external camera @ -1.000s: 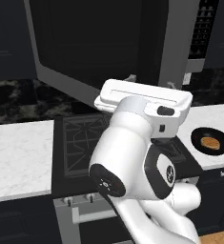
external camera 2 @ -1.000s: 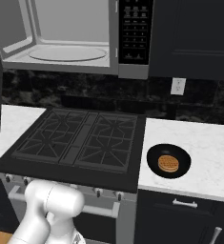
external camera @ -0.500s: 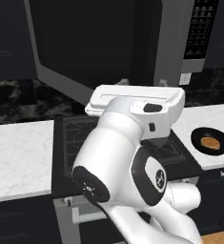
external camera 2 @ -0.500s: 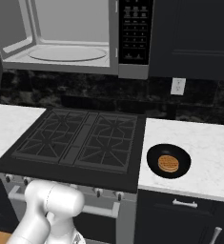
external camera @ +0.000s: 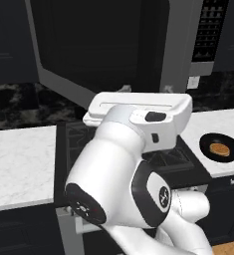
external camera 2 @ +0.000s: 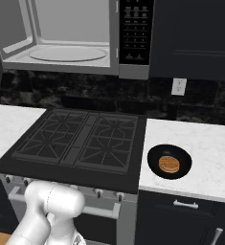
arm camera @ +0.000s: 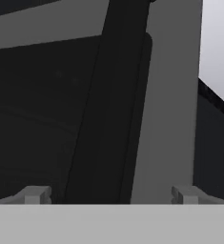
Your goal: Open the microwave, place the bowl with waffle inside the microwave, then close the microwave door and turn it on.
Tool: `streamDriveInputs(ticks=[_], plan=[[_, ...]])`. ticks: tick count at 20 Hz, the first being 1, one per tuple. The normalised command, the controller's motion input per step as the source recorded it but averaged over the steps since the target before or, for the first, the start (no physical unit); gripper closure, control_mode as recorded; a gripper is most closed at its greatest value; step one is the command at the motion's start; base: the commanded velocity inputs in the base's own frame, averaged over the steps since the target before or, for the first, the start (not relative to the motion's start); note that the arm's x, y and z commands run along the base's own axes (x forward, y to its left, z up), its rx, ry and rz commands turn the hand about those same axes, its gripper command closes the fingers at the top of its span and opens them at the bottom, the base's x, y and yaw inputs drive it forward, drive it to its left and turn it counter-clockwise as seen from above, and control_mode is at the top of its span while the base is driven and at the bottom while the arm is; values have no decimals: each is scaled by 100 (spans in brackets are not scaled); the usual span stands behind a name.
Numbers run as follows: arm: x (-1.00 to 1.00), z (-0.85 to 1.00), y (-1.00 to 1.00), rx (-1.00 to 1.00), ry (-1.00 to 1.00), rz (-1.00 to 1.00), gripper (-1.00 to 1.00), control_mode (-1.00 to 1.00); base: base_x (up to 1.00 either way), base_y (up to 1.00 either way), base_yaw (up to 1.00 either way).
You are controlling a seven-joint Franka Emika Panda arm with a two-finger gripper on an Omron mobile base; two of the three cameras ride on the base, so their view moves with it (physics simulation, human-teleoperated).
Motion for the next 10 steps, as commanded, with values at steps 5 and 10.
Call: streamDriveInputs(ticks=[5, 10], plan=[[-70, -1, -11, 0, -4, 0, -100, -100, 0, 0, 0], [-100, -10, -52, 1, -9, 0, -100, -100, 0, 0, 0]])
